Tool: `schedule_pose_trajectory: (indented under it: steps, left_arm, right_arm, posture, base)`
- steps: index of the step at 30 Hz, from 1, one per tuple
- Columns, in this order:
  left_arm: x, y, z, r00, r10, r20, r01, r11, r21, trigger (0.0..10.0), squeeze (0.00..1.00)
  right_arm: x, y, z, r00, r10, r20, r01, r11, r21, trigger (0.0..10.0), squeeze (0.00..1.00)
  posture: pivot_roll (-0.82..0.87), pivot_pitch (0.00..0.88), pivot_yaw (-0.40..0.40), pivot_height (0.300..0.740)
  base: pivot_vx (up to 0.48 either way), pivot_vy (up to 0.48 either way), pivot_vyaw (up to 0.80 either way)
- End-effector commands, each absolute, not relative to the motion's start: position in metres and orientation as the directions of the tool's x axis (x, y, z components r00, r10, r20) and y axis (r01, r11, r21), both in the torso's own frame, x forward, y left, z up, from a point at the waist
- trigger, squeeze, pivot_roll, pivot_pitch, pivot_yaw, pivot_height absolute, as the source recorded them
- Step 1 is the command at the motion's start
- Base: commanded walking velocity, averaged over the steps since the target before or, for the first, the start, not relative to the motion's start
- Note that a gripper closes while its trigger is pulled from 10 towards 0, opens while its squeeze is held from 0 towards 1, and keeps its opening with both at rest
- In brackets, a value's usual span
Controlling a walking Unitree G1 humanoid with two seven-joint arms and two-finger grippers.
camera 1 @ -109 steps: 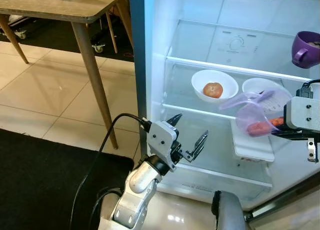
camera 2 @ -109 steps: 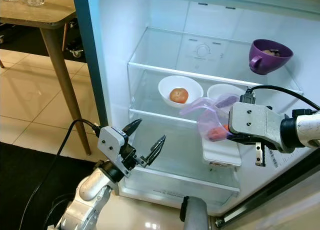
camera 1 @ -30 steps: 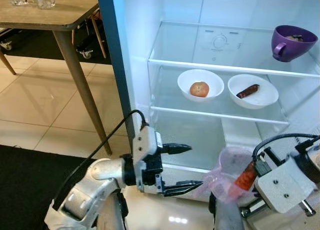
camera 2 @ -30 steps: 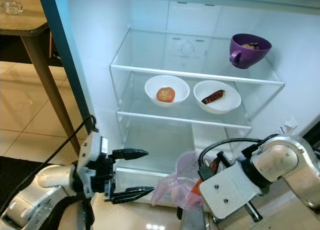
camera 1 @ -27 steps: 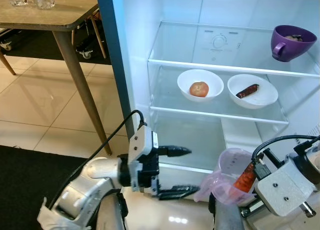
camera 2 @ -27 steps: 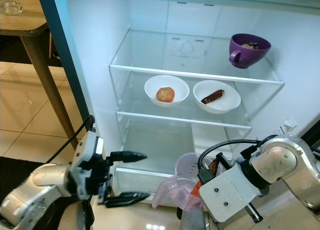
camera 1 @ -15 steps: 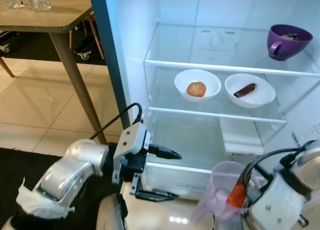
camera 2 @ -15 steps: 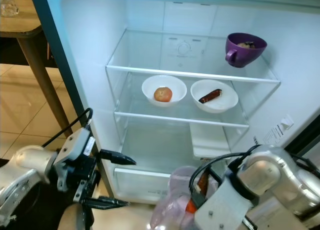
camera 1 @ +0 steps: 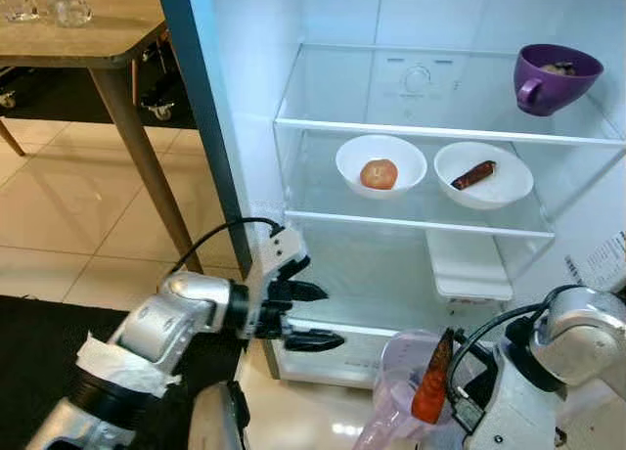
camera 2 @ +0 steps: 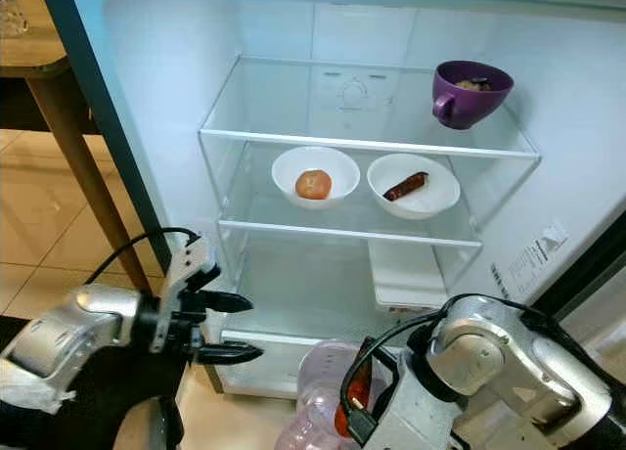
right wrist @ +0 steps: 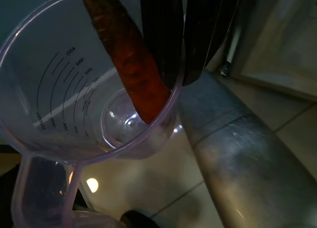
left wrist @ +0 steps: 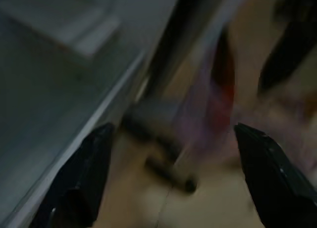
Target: Restocking fridge
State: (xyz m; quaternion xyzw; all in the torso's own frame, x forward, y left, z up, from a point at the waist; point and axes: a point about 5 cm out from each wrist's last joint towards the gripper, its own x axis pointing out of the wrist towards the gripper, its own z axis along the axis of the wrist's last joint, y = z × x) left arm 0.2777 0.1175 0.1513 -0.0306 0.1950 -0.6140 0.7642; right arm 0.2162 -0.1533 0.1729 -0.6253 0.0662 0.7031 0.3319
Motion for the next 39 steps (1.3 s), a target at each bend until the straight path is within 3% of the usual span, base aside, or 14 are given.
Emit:
schedule_pose_trajectory:
  steps: [1, 9, 19, 29, 36, 39]
  left_arm:
    - [0.281, 0.117, 0.152, 0.189, -0.955, -0.230, 0.897, 0.263, -0.356, 10.0, 0.00]
    - [0.292, 0.111, 0.165, 0.229, -0.965, -0.128, 0.830, 0.262, -0.493, 10.0, 0.00]
    - [0.284, 0.104, 0.149, 0.181, -0.957, -0.227, 0.722, 0.286, -0.630, 10.0, 0.00]
    - [0.262, 0.093, 0.134, 0.048, -0.946, -0.321, 0.683, 0.266, -0.680, 10.0, 0.00]
    - [0.258, 0.093, 0.122, 0.033, -0.917, -0.397, 0.656, 0.320, -0.684, 10.0, 0.00]
    - [0.257, 0.094, 0.110, 0.048, -0.883, -0.468, 0.643, 0.386, -0.662, 10.0, 0.00]
  right_arm:
    - [0.216, -0.150, 0.171, 0.007, 0.383, -0.924, -0.522, -0.787, -0.330, 0.0, 0.00]
    - [0.216, -0.140, 0.160, 0.009, 0.380, -0.925, -0.472, -0.814, -0.339, 0.0, 0.00]
    - [0.217, -0.133, 0.156, 0.009, 0.379, -0.925, -0.429, -0.834, -0.346, 0.0, 0.00]
    - [0.220, -0.127, 0.154, 0.018, 0.382, -0.924, -0.404, -0.843, -0.357, 0.0, 0.00]
    - [0.221, -0.125, 0.153, 0.020, 0.387, -0.922, -0.392, -0.845, -0.363, 0.0, 0.00]
    - [0.221, -0.123, 0.153, 0.020, 0.390, -0.921, -0.387, -0.846, -0.367, 0.0, 0.00]
  posture:
    - [-0.03, 0.086, 0.009, 0.369]
    - [-0.03, 0.094, 0.017, 0.369]
    - [-0.03, 0.096, 0.022, 0.369]
    - [-0.03, 0.099, 0.028, 0.369]
    - [-0.03, 0.100, 0.032, 0.369]
    - [-0.03, 0.100, 0.033, 0.369]
  base:
    - [0.000, 0.000, 0.00]
    - [0.000, 0.000, 0.00]
    - [0.000, 0.000, 0.00]
    - [0.000, 0.000, 0.00]
    - [0.000, 0.000, 0.00]
    - [0.000, 0.000, 0.00]
